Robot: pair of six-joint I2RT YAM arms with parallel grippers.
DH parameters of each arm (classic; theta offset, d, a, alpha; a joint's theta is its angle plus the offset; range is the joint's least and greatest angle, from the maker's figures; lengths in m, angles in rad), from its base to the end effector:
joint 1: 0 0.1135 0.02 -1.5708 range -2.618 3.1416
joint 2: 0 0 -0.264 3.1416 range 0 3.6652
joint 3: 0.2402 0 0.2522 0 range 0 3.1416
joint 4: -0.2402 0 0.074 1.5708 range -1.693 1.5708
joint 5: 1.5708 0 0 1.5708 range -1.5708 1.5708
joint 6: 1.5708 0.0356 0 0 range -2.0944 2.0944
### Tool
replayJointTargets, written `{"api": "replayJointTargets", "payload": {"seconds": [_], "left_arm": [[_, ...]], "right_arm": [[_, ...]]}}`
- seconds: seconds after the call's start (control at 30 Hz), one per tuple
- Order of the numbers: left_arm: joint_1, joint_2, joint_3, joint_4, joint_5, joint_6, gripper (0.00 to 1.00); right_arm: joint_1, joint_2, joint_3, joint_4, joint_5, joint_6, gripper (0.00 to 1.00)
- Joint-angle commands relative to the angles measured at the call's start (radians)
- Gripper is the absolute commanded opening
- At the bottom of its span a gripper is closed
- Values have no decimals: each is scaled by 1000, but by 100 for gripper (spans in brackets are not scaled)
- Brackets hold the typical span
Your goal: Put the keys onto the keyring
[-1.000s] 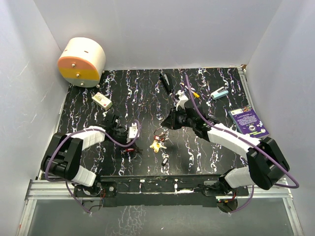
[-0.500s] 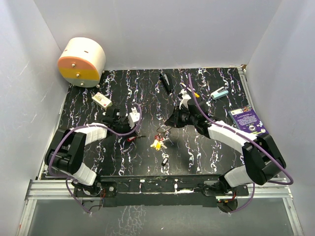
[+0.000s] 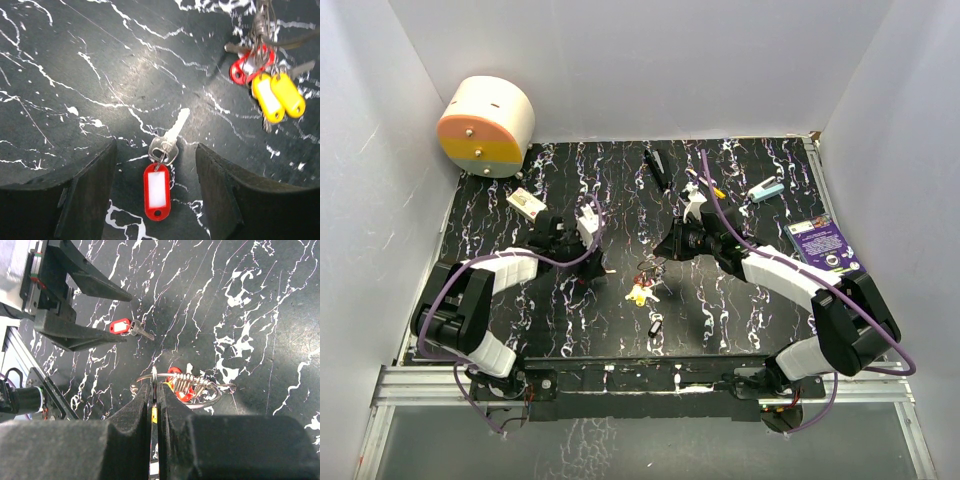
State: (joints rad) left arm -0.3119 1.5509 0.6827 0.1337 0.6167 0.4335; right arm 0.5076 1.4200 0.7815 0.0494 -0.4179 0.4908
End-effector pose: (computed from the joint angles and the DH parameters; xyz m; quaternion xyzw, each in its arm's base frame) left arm 0.2747 -0.1102 0.1602 0.4318 0.7661 -0.2533 0.4031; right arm 0.2564 0.1591 0.2175 -0.1050 0.8619 0.3814 0.3173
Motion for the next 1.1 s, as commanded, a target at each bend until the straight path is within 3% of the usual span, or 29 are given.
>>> {"api": "replayJointTargets", "payload": {"seconds": [0.0, 0.1, 0.17, 0.33, 0.5, 0.77, 1.07], "left_arm": [[-1, -8, 32, 140, -24, -334, 62], [-1, -21, -55, 364, -75, -591, 62], [-2, -39, -168, 530, -152, -682, 59], [-108, -146, -414, 896, -363, -532, 64], [-126, -138, -435, 979, -450, -458, 64], [-131, -87, -537, 1126, -353, -285, 64], [-145, -24, -546, 1141, -340, -280, 59]], "right_arm": [[-6, -26, 48, 69, -9, -11, 8], [-7, -31, 53, 65, -6, -12, 8], [-8, -35, 62, 51, -3, -17, 8], [-13, -55, 73, 26, 19, -27, 8], [-18, -29, 105, 19, 4, -38, 8], [-18, 11, 109, 61, -42, -23, 8], [-21, -32, 92, 54, -13, -31, 8]]}}
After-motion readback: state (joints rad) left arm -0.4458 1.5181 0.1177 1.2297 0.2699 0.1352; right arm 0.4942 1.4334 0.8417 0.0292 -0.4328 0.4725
